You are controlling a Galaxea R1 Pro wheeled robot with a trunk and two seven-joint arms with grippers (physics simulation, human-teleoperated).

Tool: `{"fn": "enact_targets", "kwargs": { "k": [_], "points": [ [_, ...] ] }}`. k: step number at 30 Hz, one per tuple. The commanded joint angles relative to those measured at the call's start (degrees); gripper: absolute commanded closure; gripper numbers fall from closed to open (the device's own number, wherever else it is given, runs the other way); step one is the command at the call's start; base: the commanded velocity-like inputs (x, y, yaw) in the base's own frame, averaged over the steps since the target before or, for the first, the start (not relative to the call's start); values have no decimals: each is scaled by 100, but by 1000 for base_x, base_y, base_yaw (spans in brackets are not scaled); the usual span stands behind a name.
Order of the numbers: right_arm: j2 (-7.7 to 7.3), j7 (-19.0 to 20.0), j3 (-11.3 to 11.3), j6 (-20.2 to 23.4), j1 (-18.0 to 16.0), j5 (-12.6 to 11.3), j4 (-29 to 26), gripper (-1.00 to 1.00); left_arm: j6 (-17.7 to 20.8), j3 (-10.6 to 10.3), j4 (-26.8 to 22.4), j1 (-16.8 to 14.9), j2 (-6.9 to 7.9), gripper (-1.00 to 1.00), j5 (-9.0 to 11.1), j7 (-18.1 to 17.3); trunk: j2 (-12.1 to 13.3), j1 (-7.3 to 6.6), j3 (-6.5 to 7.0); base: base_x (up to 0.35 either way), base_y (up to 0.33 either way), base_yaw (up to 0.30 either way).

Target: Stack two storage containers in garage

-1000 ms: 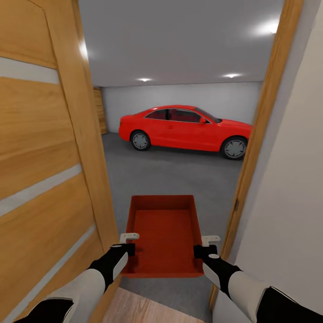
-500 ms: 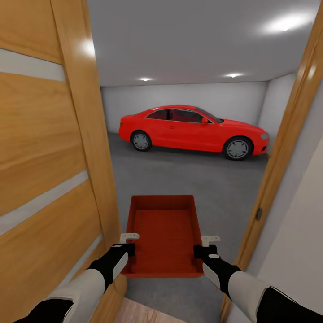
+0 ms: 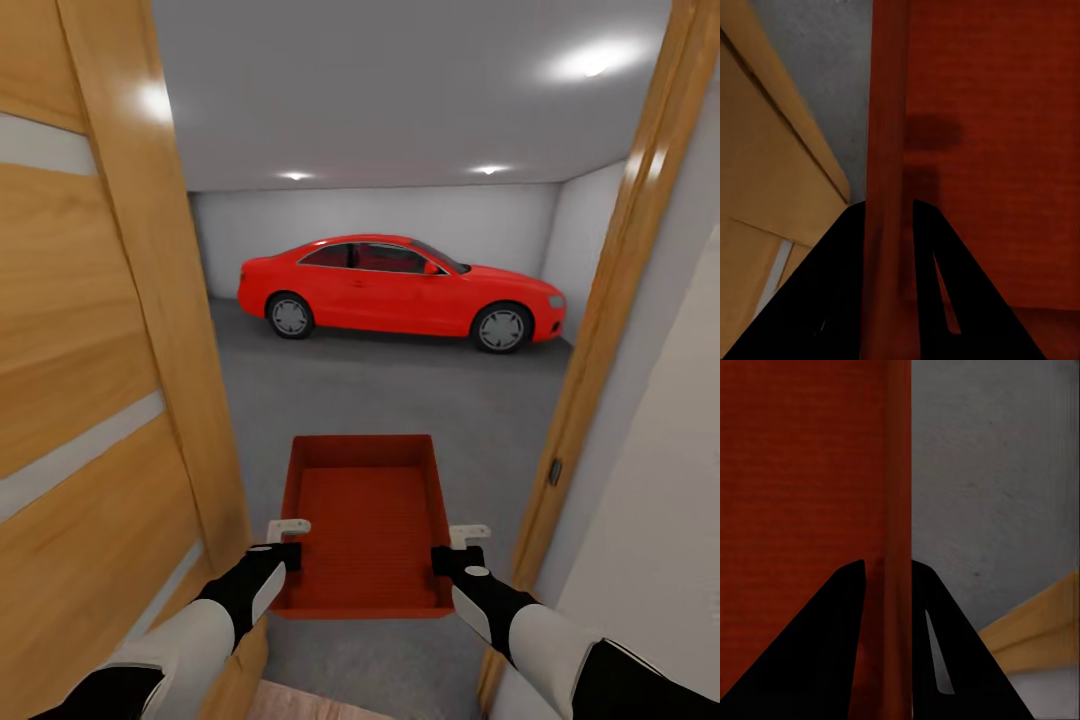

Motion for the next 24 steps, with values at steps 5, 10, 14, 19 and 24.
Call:
{"fn": "enact_targets", "kwargs": {
  "k": [5, 10, 14, 19, 24],
  "points": [
    [-46, -30, -25, -25, -7, -66, 207, 100, 52, -21, -22, -2, 216, 100, -108, 46, -11, 2, -11, 0, 0, -146],
    [-47, -30, -25, -27, -7, -67, 207, 100, 53, -21, -22, -2, 216, 100, -102, 42, -11, 2, -11, 51, 34, -23],
    [-51, -30, -25, -30, -7, -66, 207, 100, 53, -21, -22, -2, 216, 100, -101, 41, -11, 2, -11, 142, 149, -2],
    [-52, -30, -25, -29, -7, -63, 207, 100, 52, -21, -22, -2, 216, 100, -103, 41, -11, 2, -11, 154, 166, -43],
    [-47, -30, -25, -28, -7, -66, 207, 100, 49, -21, -22, -2, 216, 100, -103, 41, -11, 2, -11, 155, 158, -204]
  ]
}}
